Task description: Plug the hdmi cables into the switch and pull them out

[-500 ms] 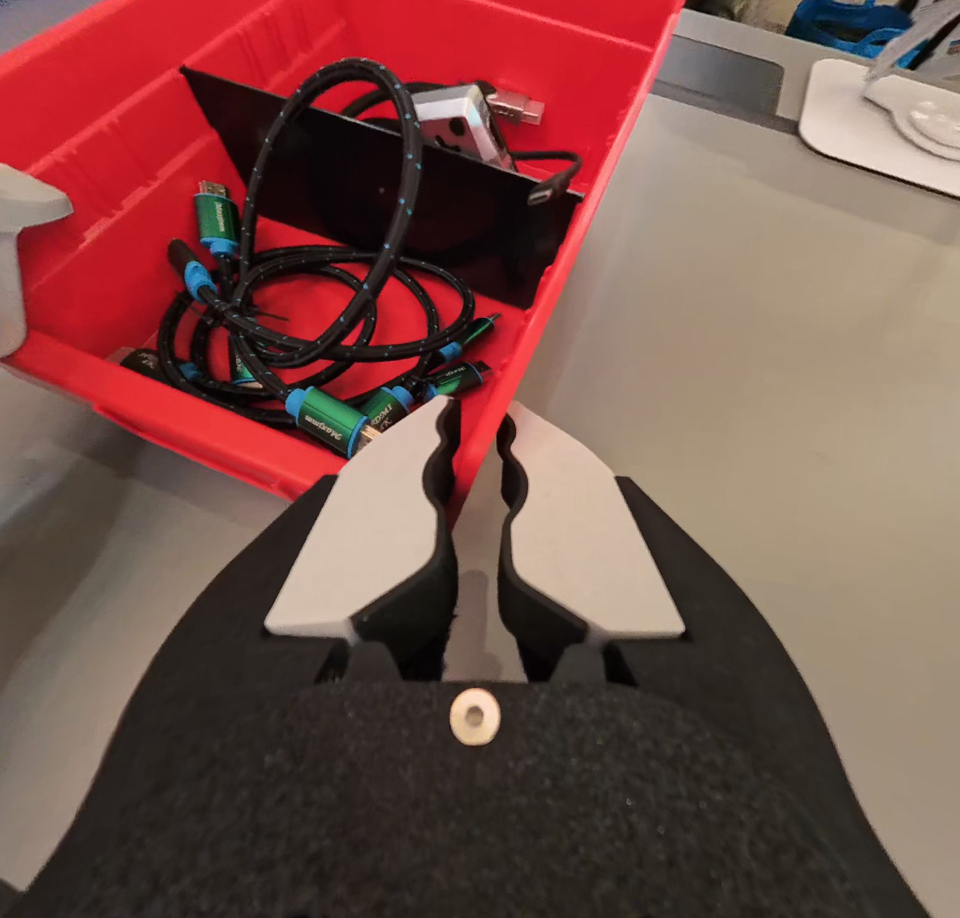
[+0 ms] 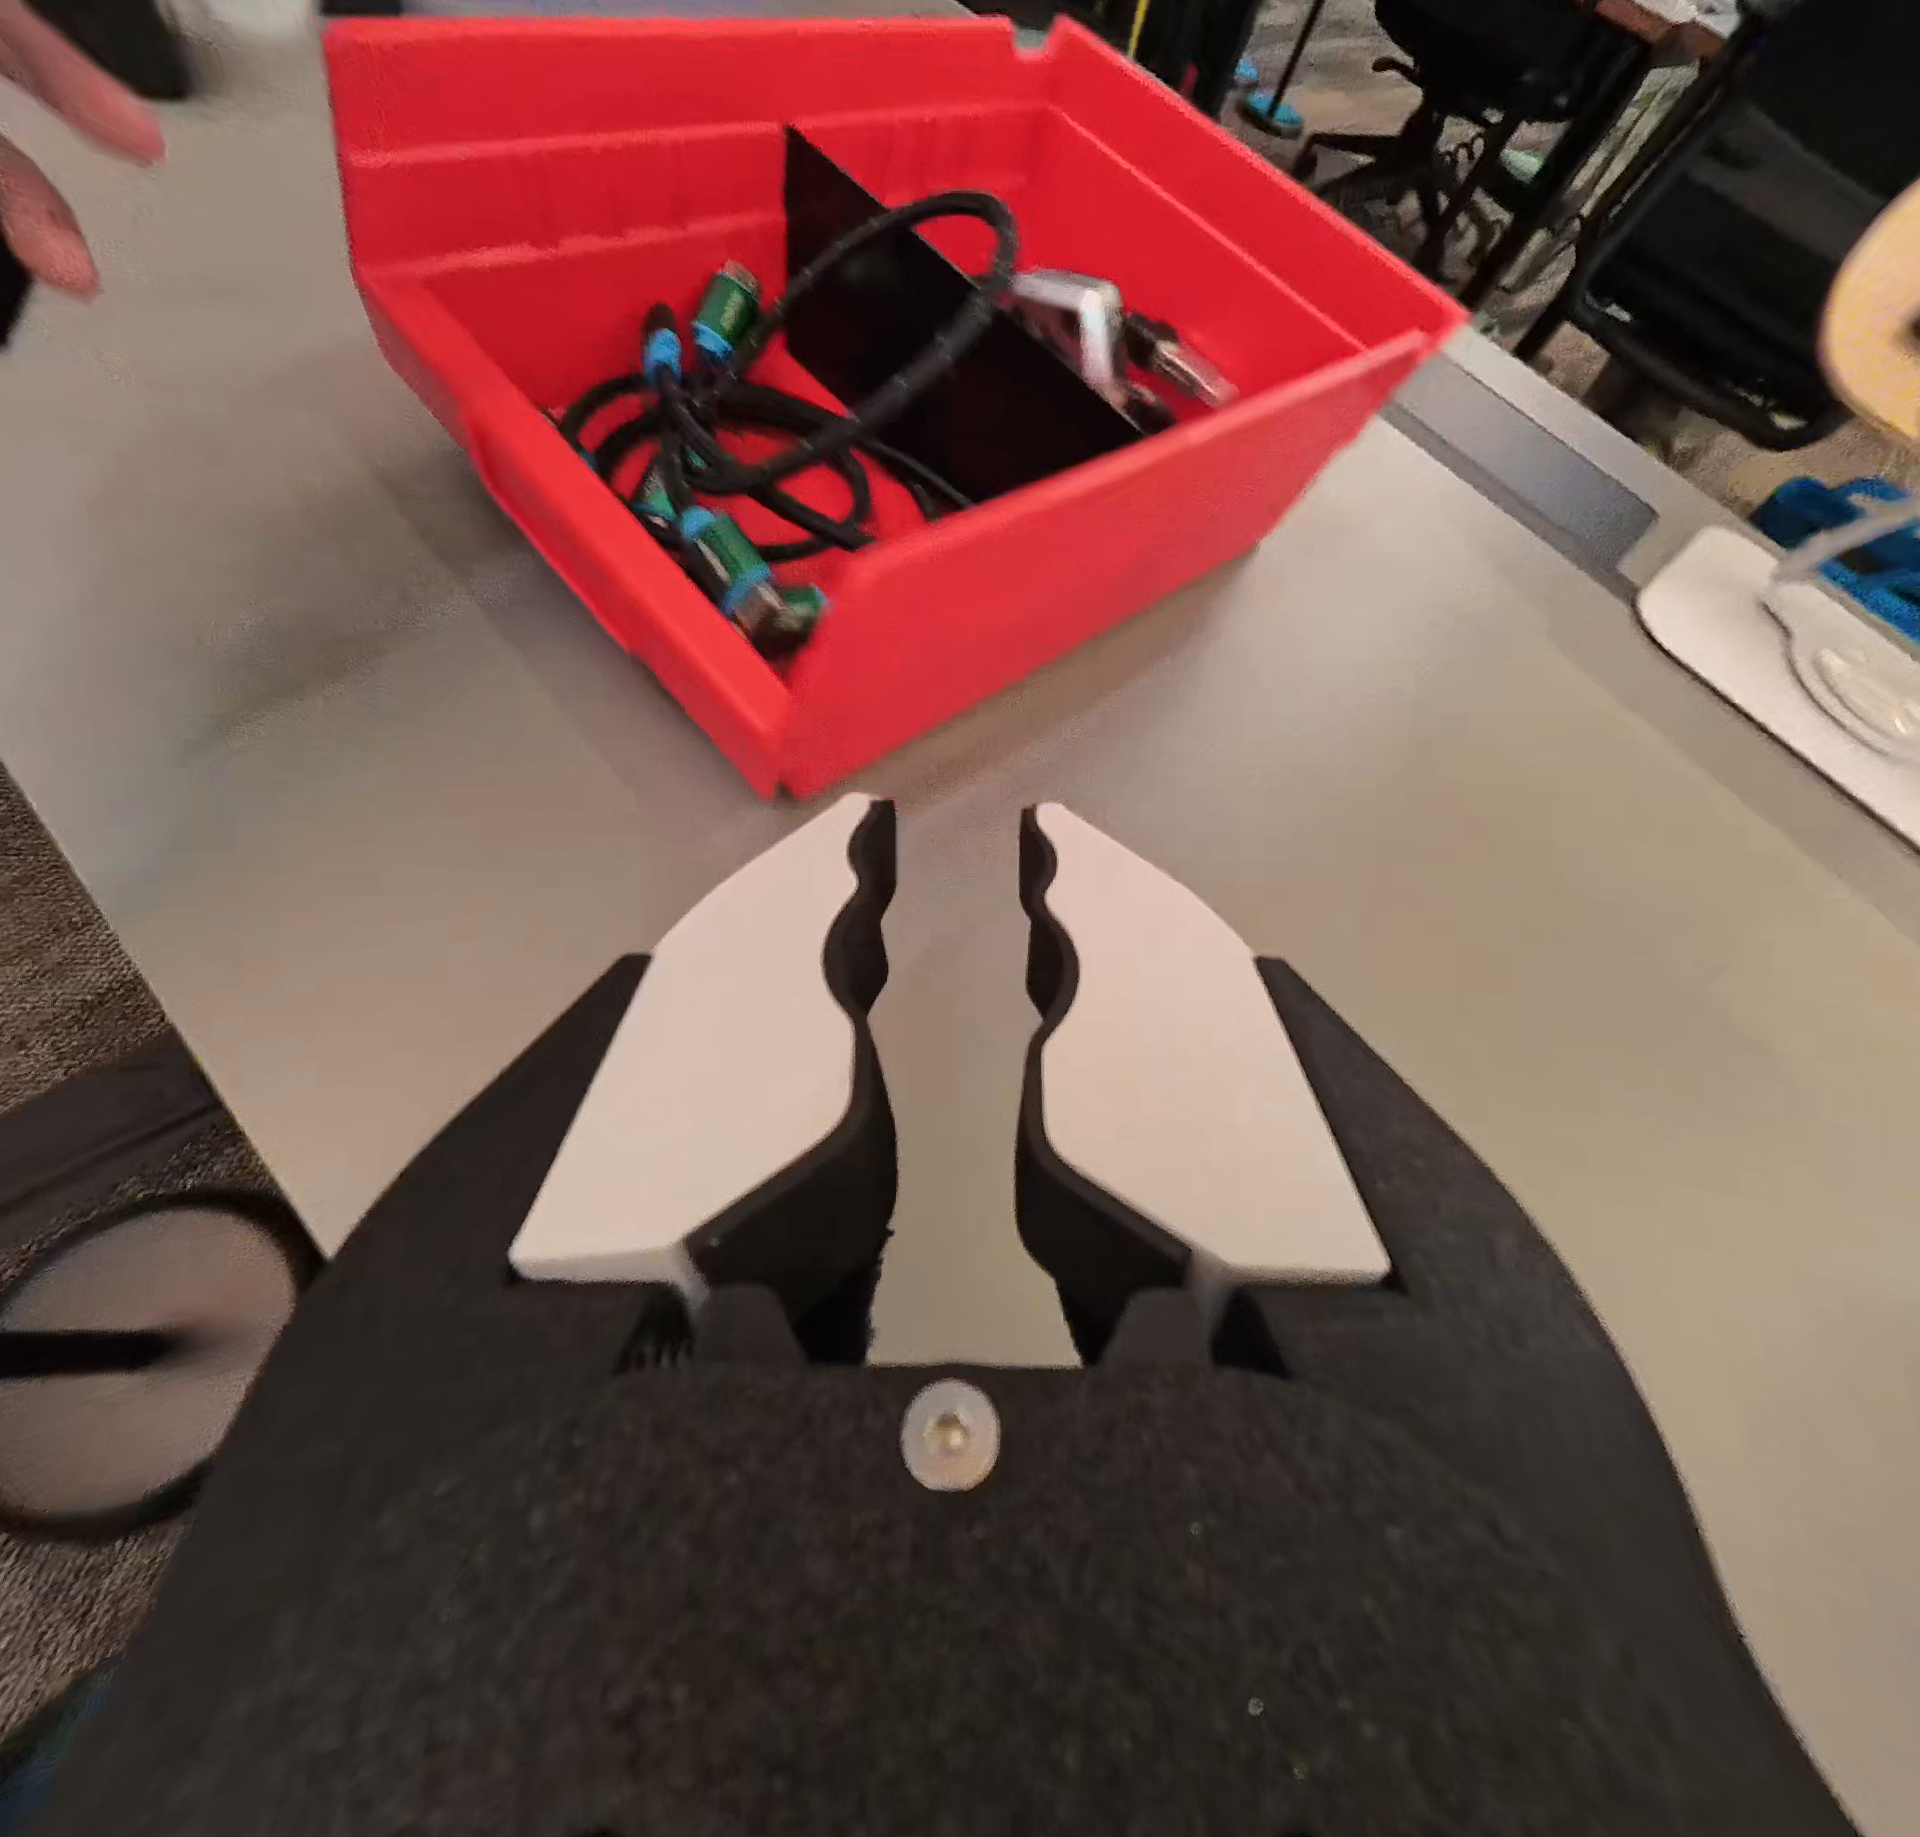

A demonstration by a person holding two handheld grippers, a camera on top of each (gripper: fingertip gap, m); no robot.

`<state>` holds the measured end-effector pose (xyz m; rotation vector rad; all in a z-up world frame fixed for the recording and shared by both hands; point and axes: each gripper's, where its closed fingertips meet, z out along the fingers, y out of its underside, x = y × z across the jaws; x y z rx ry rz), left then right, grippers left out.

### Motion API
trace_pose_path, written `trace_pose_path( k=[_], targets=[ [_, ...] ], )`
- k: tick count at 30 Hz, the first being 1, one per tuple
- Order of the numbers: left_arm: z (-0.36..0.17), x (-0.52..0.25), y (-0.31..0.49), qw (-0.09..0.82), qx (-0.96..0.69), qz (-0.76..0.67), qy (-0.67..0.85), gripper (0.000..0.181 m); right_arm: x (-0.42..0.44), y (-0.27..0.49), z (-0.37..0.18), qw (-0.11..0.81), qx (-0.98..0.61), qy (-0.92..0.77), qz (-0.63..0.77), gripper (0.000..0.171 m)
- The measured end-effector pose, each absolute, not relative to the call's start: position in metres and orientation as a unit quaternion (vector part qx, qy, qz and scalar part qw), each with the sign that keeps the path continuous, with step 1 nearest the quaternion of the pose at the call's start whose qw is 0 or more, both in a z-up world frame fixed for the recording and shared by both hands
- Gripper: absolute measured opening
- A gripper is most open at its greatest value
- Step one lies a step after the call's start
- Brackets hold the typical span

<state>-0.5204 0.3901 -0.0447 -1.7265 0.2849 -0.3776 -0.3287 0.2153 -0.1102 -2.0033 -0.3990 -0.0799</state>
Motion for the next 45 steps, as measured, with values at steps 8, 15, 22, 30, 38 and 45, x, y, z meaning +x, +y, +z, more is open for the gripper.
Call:
trace_pose_path(
  k=[8, 15, 22, 30, 38, 45],
  targets=[
    [-0.022, -0.415, 0.314, 0.636, -0.693, -0.189, 0.282, 0.068, -0.159, 0.138, -0.104, 0.510, -0.858, -0.052, -0.033, 0.024],
    [-0.060, -0.373, 0.244, 0.572, -0.729, -0.266, 0.268, 0.063, -0.009, 0.048, -0.078, 0.566, -0.819, 0.041, -0.087, 0.035],
    [-0.098, -0.378, 0.227, 0.547, -0.747, -0.288, 0.244, 0.057, 0.095, -0.063, -0.073, 0.643, -0.734, 0.171, -0.131, 0.024],
    [-0.101, -0.381, 0.232, 0.556, -0.741, -0.272, 0.259, 0.057, 0.129, -0.062, -0.111, 0.604, -0.762, 0.219, -0.086, 0.029],
    [-0.110, -0.386, 0.238, 0.555, -0.747, -0.238, 0.279, 0.056, 0.111, -0.051, -0.117, 0.607, -0.763, 0.219, -0.028, 0.027],
    [-0.112, -0.383, 0.239, 0.545, -0.748, -0.254, 0.283, 0.058, 0.110, -0.050, -0.117, 0.605, -0.767, 0.210, -0.035, 0.025]
  ],
)
